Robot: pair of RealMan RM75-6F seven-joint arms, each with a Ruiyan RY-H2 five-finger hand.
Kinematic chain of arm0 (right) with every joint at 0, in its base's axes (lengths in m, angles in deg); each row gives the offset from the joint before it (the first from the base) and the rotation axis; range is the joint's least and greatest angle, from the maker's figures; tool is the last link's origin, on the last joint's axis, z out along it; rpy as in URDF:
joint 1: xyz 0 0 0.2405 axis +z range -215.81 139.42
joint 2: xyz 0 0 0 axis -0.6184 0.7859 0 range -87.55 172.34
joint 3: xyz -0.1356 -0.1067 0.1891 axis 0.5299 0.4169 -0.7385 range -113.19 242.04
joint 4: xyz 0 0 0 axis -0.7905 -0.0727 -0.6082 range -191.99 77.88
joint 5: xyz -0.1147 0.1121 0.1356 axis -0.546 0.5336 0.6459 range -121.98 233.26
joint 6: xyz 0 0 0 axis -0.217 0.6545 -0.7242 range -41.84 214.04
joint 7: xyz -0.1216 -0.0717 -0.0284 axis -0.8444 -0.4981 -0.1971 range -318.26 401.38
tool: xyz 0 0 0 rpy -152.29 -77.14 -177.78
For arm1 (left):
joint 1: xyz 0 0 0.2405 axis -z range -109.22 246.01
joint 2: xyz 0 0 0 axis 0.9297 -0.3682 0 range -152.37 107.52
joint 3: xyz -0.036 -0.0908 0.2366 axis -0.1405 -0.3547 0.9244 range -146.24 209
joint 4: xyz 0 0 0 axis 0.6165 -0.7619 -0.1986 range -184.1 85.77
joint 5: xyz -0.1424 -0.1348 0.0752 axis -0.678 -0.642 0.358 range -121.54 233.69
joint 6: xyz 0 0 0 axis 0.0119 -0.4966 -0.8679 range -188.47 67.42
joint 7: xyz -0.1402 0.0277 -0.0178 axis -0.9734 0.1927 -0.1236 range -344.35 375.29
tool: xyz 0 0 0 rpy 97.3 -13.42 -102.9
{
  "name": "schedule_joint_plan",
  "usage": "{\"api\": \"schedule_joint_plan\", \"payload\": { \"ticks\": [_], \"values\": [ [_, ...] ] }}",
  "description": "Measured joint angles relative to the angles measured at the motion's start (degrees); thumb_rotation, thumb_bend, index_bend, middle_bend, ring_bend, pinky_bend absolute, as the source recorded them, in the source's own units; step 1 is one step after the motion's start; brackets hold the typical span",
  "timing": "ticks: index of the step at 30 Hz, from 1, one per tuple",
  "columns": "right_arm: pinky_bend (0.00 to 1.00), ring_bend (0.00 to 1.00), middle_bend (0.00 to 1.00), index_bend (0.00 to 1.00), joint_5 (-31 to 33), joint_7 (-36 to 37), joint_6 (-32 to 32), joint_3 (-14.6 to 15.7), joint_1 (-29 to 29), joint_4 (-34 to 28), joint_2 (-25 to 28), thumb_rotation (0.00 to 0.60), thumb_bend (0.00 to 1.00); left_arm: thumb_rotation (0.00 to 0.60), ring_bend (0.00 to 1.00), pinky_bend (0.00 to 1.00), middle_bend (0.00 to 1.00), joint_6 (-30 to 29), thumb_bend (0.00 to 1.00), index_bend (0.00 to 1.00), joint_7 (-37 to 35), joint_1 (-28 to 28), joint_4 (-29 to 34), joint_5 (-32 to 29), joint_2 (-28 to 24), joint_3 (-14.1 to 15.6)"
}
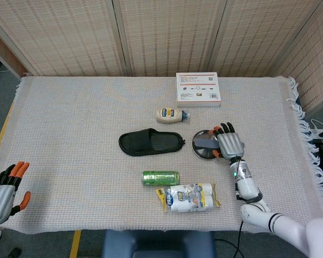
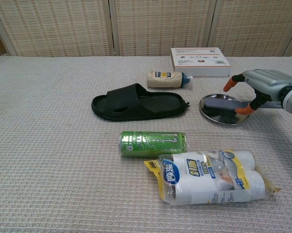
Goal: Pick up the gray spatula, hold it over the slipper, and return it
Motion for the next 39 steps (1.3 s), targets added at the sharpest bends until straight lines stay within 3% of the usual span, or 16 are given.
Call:
{"api": "schedule_joint_plan", "payload": {
  "ticks": [15,23,30,39],
  "values": [
    [0.02,0.10,0.29,0.40,1.03,0.99,-1.87,0.73,2.79,5.19,-3.67,0.600,0.19,0.600,0.00,0.13,0.00,3.09,0.48,0.00,-0.48,0.92,-0.49,-2.66,-0.11,-0.35],
    [0.27,0.14,0.33,0.49,0.90,2.04,-2.28,1.16,3.36,7.01,-4.72,0.600,0.19,0.600,0.00,0.12,0.00,4.64,0.49,0.00,-0.72,1.54,-0.74,-3.49,-0.23,-0.34],
    [0.40,0.20,0.37,0.55,-0.97,3.40,-0.48,1.80,3.38,7.85,-4.98,0.600,0.19,0.600,0.00,0.12,0.00,4.95,0.49,0.00,-0.66,1.74,-0.94,-3.76,-0.10,-0.38],
    [0.76,0.41,0.48,0.73,-2.99,4.23,1.84,2.50,3.20,8.56,-5.28,0.600,0.22,0.600,0.00,0.12,0.00,5.00,0.49,0.00,-0.69,1.82,-0.84,-3.52,-0.13,-0.23]
  ]
}}
